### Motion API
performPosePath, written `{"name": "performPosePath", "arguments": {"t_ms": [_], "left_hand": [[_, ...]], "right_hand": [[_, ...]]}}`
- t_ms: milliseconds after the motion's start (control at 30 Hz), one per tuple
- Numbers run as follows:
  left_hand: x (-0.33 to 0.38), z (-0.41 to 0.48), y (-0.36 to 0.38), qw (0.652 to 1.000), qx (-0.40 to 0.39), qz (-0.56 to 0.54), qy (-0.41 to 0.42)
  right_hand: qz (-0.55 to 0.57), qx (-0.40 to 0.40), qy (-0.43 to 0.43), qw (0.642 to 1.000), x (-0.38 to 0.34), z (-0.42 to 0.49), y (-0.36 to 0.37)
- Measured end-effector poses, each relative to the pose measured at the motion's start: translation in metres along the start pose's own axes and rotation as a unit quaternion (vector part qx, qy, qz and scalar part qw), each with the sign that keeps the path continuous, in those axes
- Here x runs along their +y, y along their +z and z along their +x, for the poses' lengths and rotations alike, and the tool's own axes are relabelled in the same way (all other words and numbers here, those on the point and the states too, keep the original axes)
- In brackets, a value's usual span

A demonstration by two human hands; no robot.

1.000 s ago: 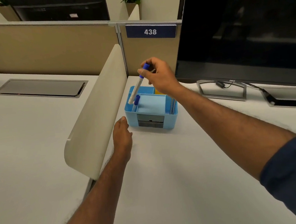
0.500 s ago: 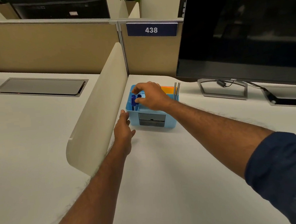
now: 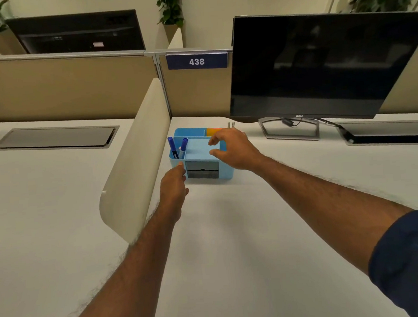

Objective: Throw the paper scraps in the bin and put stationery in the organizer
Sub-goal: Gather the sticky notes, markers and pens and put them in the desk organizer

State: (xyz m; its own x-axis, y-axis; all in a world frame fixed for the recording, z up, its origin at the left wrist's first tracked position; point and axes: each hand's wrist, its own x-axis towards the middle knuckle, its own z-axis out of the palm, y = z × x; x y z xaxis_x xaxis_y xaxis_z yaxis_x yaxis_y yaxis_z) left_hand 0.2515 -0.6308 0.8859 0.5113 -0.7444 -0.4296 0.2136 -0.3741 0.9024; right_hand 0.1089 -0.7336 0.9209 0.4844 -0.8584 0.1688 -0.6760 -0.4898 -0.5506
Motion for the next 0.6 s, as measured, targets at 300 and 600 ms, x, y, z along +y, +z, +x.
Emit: {"name": "performPosePath", "arguments": {"t_ms": [300, 600], "left_hand": [[-0.024, -0.093, -0.008, 0.957, -0.086, 0.224, 0.160], [-0.074, -0.186, -0.008, 0.933, -0.140, 0.271, 0.193]], "right_hand": [[-0.034, -0.035, 0.067, 0.997, 0.009, -0.122, -0.017], [-0.043, -0.035, 0.078, 0.995, 0.010, -0.254, -0.036]]}}
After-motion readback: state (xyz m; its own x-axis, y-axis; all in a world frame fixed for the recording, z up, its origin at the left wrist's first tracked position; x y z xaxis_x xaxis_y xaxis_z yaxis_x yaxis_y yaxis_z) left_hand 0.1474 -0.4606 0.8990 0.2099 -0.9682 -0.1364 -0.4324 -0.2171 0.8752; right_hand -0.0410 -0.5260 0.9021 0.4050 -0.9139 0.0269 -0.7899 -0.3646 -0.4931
